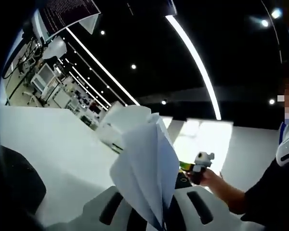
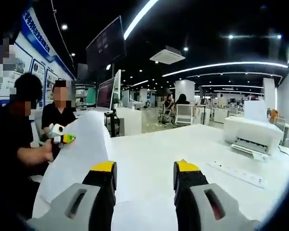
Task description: Organize the stack of printing papers by aligning and flattening the scattered papers on the table
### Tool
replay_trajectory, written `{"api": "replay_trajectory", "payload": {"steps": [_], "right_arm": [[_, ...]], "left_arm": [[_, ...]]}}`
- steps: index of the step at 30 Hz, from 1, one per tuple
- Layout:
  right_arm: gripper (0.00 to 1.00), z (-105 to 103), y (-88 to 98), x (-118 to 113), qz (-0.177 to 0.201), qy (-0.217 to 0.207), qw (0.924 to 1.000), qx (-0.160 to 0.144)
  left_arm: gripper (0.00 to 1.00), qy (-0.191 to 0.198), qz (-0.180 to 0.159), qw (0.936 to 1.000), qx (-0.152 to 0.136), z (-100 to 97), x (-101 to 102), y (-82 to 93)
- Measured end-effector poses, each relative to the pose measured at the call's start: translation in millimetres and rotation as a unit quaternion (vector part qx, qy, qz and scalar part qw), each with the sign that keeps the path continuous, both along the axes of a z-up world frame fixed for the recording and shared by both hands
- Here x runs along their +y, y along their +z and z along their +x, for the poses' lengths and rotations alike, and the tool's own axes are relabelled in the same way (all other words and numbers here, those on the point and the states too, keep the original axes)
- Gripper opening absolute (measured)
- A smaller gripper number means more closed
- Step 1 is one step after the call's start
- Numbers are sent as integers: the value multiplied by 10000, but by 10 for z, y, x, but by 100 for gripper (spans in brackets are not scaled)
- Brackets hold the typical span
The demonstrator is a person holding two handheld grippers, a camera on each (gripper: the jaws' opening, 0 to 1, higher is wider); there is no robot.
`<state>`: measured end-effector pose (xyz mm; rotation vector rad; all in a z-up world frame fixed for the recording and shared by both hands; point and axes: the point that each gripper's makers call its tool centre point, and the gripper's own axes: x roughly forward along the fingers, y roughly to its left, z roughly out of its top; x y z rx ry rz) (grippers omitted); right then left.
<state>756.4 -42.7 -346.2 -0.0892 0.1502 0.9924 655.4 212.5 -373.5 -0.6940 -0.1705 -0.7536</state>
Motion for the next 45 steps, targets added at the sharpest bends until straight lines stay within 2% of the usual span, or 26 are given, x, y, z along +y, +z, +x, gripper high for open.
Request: {"api": "replay_trajectory", "payload": {"steps": [6,14,25,33,37,45], "right_arm": [[43,85,-93,-283,-12,-348,9994,50],[43,204,-372,-718,-107,-917,9955,199],[43,365,-728,-1030,-209,-1261,9905,499],[45,449,-950,-1145,-314,-1447,9865,703],[48,438,-1097,-1136,-574,-1577,9824,822],[49,455,-1200,-1157,-717,-1690,9789,892]], "left_arm": [[6,-12,18,10000,12,6,6,-8],[6,-24,68,10000,31,14,12,-26],[6,-20,81,10000,43,12,18,-32],[6,-20,97,9999,52,12,1,-34],[6,-19,97,9999,48,13,-5,-33],[6,-23,98,9999,53,15,-14,-30]]}}
